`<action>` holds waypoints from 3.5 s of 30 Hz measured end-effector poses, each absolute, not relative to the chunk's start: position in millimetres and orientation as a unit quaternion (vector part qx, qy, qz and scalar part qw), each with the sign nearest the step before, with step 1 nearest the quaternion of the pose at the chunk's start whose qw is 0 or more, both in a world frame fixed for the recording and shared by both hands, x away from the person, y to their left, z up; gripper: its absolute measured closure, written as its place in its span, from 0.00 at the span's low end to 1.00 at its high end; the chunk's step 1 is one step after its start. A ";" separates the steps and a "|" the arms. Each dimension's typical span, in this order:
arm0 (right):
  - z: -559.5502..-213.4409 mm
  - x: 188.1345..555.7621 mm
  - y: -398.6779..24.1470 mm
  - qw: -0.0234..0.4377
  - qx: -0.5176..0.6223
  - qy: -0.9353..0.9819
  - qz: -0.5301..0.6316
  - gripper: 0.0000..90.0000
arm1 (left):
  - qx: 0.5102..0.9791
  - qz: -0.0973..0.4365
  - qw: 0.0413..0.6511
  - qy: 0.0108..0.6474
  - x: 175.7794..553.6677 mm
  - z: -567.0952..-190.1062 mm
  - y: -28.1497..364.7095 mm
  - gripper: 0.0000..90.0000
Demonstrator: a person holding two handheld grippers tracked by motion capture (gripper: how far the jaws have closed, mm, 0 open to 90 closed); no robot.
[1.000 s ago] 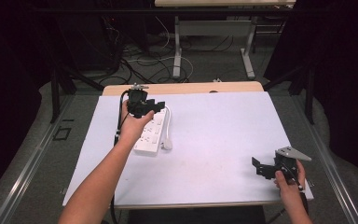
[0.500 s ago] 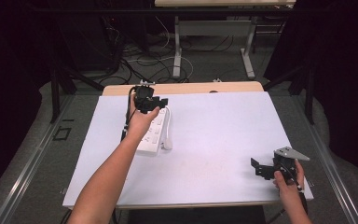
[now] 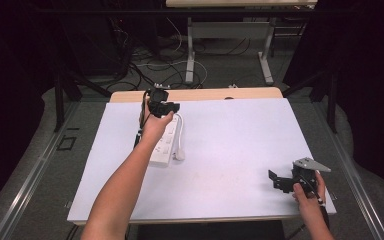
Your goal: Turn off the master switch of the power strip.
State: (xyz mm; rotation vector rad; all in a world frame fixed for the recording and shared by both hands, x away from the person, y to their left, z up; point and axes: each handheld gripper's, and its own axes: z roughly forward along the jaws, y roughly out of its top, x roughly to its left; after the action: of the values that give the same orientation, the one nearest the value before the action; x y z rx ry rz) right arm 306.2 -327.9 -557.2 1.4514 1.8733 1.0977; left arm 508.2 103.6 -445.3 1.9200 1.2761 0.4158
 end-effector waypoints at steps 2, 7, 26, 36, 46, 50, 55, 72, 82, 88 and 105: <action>-557.1 306.2 -327.6 0.261 0.537 0.692 0.406 0.00 | 0.753 0.169 0.388 0.504 512.1 -447.6 104.6 0.79; -557.5 306.7 -327.7 0.263 0.535 0.693 0.405 0.00 | 0.748 0.168 0.382 0.516 516.2 -451.2 105.8 0.83; -558.4 309.8 -324.4 0.256 0.536 0.694 0.407 0.00 | 0.754 0.164 0.352 0.529 537.5 -474.5 103.3 0.95; -558.9 312.4 -324.5 0.256 0.533 0.696 0.408 0.00 | 0.746 0.160 0.348 0.544 545.7 -483.2 107.6 1.00; -558.8 312.8 -323.0 0.256 0.530 0.697 0.409 0.00 | 0.749 0.158 0.326 0.555 551.1 -493.7 107.1 1.00; -559.2 313.0 -322.4 0.256 0.528 0.699 0.408 0.00 | 0.747 0.160 0.321 0.560 553.5 -498.2 106.3 1.00; -558.8 312.2 -322.7 0.254 0.535 0.694 0.409 0.00 | 0.752 0.152 0.309 0.562 557.1 -505.4 105.1 1.00; -559.2 312.1 -322.6 0.252 0.534 0.696 0.408 0.00 | 0.764 0.156 0.274 0.562 561.7 -520.2 98.6 1.00; -558.9 311.8 -322.2 0.253 0.532 0.697 0.409 0.00 | 0.765 0.159 0.268 0.564 561.8 -521.3 98.7 1.00; -558.1 311.6 -321.4 0.255 0.528 0.699 0.409 0.00 | 0.766 0.157 0.268 0.564 561.7 -522.7 98.8 1.00; -557.8 312.0 -321.3 0.256 0.529 0.699 0.408 0.00 | 0.755 0.157 0.275 0.574 557.4 -512.7 105.5 1.00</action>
State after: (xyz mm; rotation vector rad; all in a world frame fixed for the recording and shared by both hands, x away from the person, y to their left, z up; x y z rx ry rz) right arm 312.0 -321.3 -557.8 1.4360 1.8962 1.1080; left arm 557.4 105.5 -512.7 2.0279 1.5436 0.4233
